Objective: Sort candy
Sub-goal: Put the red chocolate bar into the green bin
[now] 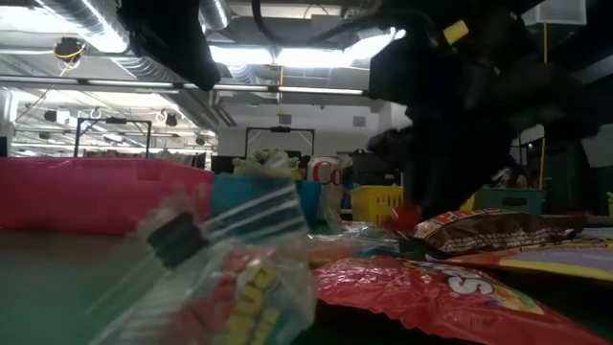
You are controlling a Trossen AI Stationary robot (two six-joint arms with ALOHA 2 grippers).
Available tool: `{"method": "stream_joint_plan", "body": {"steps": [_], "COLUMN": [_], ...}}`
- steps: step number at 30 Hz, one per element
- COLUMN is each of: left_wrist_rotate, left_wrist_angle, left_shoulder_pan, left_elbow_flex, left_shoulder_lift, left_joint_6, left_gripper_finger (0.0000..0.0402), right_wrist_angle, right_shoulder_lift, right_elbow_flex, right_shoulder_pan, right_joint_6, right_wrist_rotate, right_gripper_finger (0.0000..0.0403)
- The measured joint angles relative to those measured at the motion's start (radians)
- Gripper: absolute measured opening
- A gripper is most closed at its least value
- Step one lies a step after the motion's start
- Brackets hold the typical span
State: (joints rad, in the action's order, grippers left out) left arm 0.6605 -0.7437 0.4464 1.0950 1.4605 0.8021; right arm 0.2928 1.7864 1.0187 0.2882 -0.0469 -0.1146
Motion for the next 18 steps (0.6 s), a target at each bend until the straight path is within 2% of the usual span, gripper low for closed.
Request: {"method": "stream_joint_plan", "body": {"steps": [4,8,12,18], "left_wrist_rotate": [0.000,0.000,-0.013,-0.078], "left_wrist_angle": [0.011,0.083,0.187,0.309], "left_shoulder_pan": [0.015,0.024,0.026,0.025], "left_elbow_flex": [0.000,0.000,0.000,0.000], "left_shoulder_lift": [0.000,0.000,0.000,0.000], "left_joint_6": [0.000,-0.001,-0.078,-0.211], "left_gripper_finger": [0.0133,0.0133,0.0133,0.0141], "right_wrist_angle": [-0.006,-0.030,-0.122,-0.358], "right_shoulder_lift": [-0.044,-0.062,-0.063,-0.063], "right_elbow_flex": [0.001,0.001,0.001,0.001], "right_shoulder_pan": [0.000,0.000,-0.001,-0.001], "right_joint_6": [0.054,0.116,0.168,0.209], "right_wrist_rotate": [0.081,0.215,0.314,0.429], "right_gripper_finger": [0.0073,0.0073,0.0073,0.0073]}}
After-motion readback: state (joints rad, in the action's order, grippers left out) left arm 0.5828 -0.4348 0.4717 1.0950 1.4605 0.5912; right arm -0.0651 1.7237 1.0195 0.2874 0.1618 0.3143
